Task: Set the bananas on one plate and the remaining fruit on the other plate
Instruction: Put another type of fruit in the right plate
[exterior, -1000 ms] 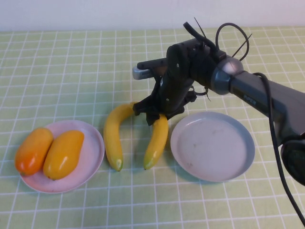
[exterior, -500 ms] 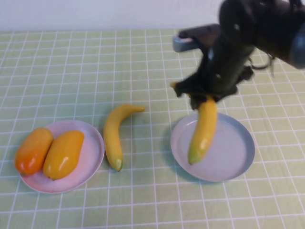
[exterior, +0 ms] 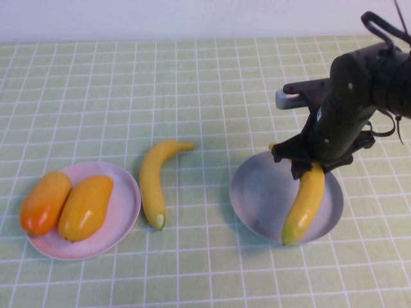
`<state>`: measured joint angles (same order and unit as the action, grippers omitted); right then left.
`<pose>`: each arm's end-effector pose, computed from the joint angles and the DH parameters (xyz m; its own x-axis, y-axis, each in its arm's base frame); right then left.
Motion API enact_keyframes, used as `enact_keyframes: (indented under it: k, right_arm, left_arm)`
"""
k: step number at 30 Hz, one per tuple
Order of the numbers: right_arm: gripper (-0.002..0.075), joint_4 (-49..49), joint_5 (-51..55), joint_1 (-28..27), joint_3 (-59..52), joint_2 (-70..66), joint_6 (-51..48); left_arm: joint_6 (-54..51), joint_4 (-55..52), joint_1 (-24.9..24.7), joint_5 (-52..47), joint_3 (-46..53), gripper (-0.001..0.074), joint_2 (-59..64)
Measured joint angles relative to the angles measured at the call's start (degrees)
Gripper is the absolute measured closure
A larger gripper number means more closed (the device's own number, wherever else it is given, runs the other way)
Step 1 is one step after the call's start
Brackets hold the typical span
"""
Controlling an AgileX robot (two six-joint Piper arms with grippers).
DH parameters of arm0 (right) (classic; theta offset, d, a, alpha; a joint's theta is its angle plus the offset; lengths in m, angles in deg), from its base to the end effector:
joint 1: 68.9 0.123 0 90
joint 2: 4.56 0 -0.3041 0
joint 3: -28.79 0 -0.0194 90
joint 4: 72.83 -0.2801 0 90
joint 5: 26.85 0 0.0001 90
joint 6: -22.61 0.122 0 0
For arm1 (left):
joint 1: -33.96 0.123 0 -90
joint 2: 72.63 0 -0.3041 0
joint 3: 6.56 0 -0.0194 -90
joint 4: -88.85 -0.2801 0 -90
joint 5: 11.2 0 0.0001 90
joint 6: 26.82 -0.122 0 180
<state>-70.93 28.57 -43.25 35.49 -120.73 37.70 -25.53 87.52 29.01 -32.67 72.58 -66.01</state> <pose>0.3948 0.1859 0.2031 -0.9475 -0.1865 -0.2595 -0.2029 0.9785 0.0376 0.0921 -0.0069 0.1619 -0.2951 0.0246 -0.9552 0.0779 0.9970 0.0016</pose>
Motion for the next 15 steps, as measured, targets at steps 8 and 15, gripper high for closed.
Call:
enact_keyframes:
  k: [8,15]
  right_arm:
    - [0.0414,0.0,0.9,0.0,0.0,-2.2,0.0]
    - [0.0258,1.9,4.6,-0.1,0.2,-2.2,4.5]
  left_arm:
    - [0.0,0.0,0.0,0.0,0.0,0.0732,0.0]
    - [0.0,0.0,0.0,0.0,0.0,0.0732,0.0]
